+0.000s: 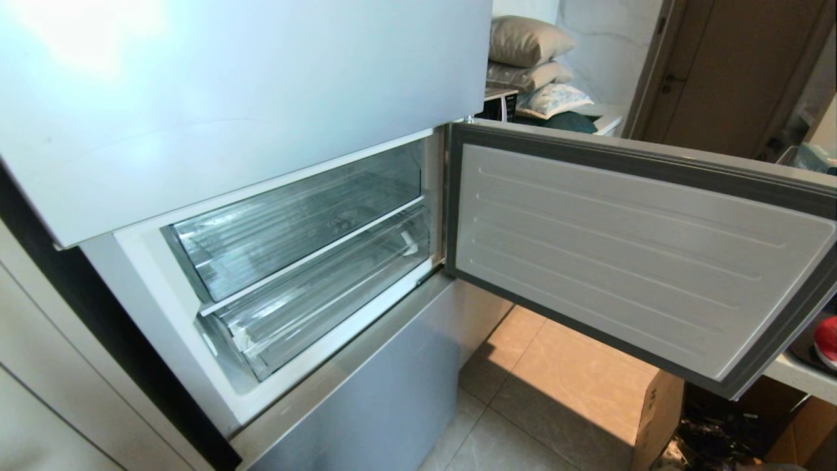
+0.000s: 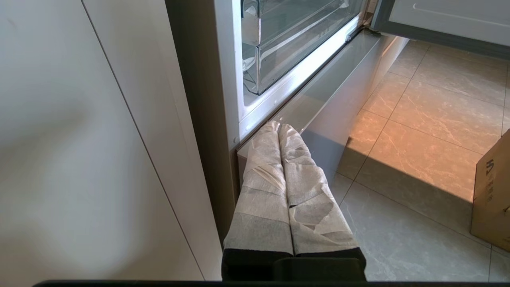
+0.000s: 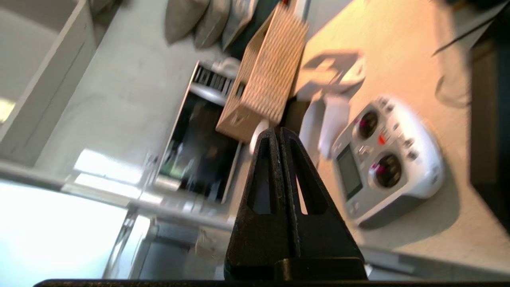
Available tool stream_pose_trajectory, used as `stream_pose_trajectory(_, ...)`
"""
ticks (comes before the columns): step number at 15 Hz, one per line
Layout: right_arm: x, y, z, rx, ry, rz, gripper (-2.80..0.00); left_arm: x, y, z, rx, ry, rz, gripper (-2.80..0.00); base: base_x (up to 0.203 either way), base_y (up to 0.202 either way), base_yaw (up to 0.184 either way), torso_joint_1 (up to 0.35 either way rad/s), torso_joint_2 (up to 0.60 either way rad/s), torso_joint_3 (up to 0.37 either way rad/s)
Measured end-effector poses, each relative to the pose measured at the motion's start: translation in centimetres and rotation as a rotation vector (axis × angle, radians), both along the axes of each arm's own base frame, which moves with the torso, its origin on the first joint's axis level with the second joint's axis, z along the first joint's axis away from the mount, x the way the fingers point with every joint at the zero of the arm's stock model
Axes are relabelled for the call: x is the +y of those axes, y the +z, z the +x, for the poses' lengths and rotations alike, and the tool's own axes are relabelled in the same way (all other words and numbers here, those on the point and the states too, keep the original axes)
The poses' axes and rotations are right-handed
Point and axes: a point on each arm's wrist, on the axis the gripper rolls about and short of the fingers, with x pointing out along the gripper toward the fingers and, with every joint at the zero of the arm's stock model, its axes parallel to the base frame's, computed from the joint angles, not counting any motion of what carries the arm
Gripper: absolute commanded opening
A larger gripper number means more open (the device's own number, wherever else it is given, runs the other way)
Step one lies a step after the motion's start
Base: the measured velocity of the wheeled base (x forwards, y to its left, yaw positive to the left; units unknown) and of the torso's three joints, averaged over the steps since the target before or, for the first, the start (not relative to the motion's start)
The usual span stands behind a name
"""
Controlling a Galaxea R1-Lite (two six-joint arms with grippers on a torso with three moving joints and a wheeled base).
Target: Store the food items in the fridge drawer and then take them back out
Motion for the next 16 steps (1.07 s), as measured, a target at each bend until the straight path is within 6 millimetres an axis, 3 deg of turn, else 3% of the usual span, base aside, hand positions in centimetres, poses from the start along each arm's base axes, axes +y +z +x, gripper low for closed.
stream_pose_trajectory(5,0.9,-1.5,1.7,0.033,0.182,0.079,-2.8,0.0,0.0,0.0,0.0,0.0,0.0,-2.8,0.0,0.0,0.0,0.0,0.0,0.0)
stream_pose_trajectory(10,3.0,-1.9,0.7,0.057,0.312,0.11,-2.8,0.0,0.0,0.0,0.0,0.0,0.0,-2.8,0.0,0.0,0.0,0.0,0.0,0.0)
stream_pose_trajectory(13,5.3,-0.8,-0.9,0.042,0.329,0.086,-2.8,0.0,0.0,0.0,0.0,0.0,0.0,-2.8,0.0,0.0,0.0,0.0,0.0,0.0)
stream_pose_trajectory(16,8.2,2.8,-3.8,-0.037,0.321,-0.001,-2.8,0.0,0.0,0.0,0.0,0.0,0.0,-2.8,0.0,0.0,0.0,0.0,0.0,0.0)
